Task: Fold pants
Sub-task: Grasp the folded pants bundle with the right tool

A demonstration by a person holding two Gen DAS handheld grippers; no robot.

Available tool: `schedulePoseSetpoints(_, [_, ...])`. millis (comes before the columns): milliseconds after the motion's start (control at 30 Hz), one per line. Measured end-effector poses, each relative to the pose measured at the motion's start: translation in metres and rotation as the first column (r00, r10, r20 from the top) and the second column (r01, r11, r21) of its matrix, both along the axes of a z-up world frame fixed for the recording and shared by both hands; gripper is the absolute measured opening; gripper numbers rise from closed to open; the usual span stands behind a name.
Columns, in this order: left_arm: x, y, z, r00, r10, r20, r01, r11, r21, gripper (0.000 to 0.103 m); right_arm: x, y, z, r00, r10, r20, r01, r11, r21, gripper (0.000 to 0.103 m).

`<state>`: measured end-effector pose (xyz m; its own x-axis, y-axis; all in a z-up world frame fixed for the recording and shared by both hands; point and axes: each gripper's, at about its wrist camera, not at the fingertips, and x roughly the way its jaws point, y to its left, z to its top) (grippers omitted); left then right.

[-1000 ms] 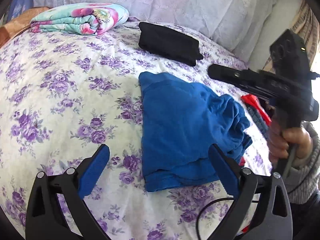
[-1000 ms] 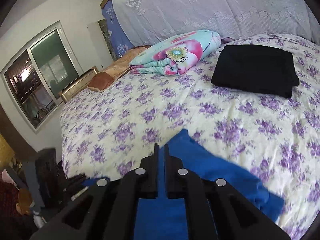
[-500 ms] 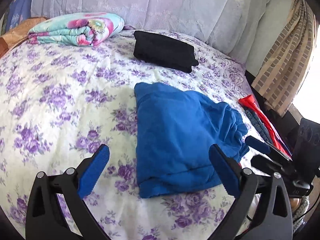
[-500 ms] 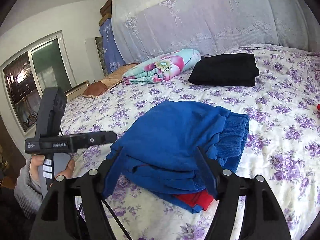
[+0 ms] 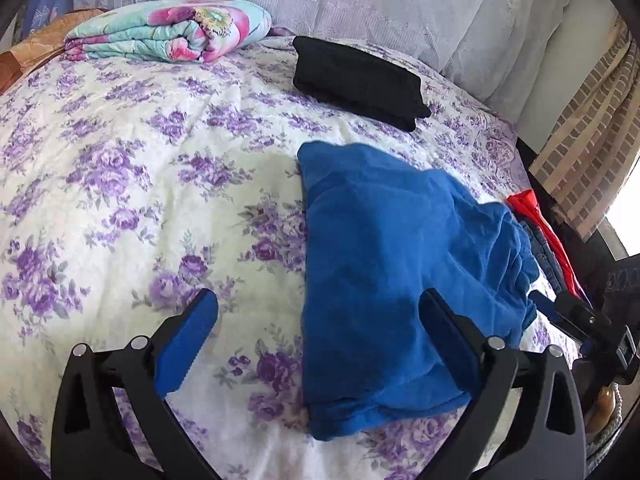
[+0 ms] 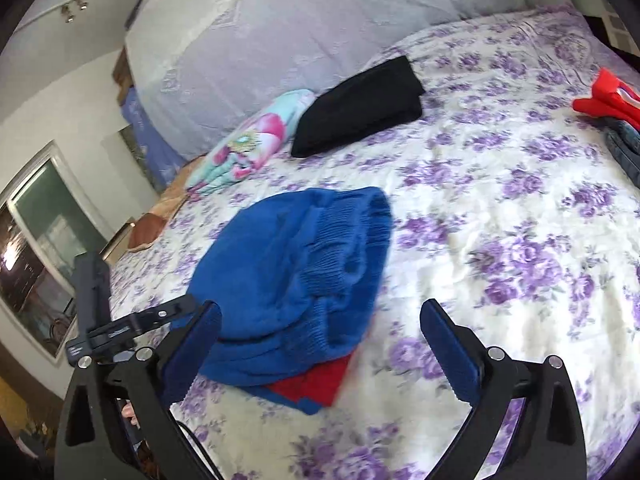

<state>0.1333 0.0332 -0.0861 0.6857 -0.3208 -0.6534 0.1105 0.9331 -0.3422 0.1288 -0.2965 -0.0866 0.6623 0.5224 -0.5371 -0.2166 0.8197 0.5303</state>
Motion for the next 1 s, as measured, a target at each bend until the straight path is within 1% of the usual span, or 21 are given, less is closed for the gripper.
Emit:
schedulePoseSetpoints(100, [0.015,-0.007,0.011,1.000,-0.026,-0.002,0.026,1.000,-0.004,0.098,0.027,-0.004,-0.013,0.992,0.058,-0.112,-0.042,0.989,0.139,0.100])
schedulePoseSetpoints(167, [0.023,-0.013,0.015,0.999,-0.038,0.003,0.038,0.999,-0.003,0.098,0.039,-0.009,-0.025,0.987,0.071,-0.146,-0.031,0.965,0.261,0.100])
schedulePoseSetpoints(200, [0.026,-0.017,0.015,0.999,-0.047,0.009,0.047,0.999,0.002,0.098,0.041,-0.010,-0.031,0.986,0.070,-0.153,-0.020,0.951,0.308,0.100])
schedulePoseSetpoints(233, [0.028,-0.021,0.014,0.998,-0.058,0.014,0.058,0.998,0.004,0.098,0.042,-0.009,-0.035,0.986,0.069,-0.149,-0.016,0.943,0.332,0.100])
schedulePoseSetpoints(300, [0.033,-0.029,0.005,0.997,-0.075,0.000,0.075,0.997,0.008,0.098,0.041,-0.006,-0.036,0.991,0.086,-0.102,-0.050,0.948,0.313,0.100])
schedulePoseSetpoints(400, [0.042,-0.037,-0.017,0.994,-0.090,-0.058,0.091,0.996,0.015,0.099,0.038,0.002,-0.036,0.991,0.109,-0.075,-0.086,0.960,0.266,0.100])
schedulePoseSetpoints(467, [0.041,-0.035,-0.016,0.995,-0.085,-0.052,0.085,0.996,-0.003,0.099,0.038,0.006,-0.035,0.991,0.114,-0.063,-0.096,0.967,0.235,0.100])
schedulePoseSetpoints(633, [0.037,-0.042,-0.019,0.997,-0.072,-0.038,0.074,0.996,0.058,0.099,0.038,0.014,-0.034,0.993,0.109,-0.054,-0.101,0.985,0.142,0.099])
schedulePoseSetpoints(800, [0.036,-0.043,-0.021,0.997,-0.066,-0.043,0.069,0.995,0.075,0.099,0.040,0.015,-0.035,0.993,0.102,-0.050,-0.095,0.987,0.128,0.099])
schedulePoseSetpoints(1000, [0.037,-0.040,-0.022,0.996,-0.071,-0.053,0.074,0.995,0.060,0.099,0.040,0.015,-0.036,0.995,0.092,-0.044,-0.086,0.987,0.134,0.099])
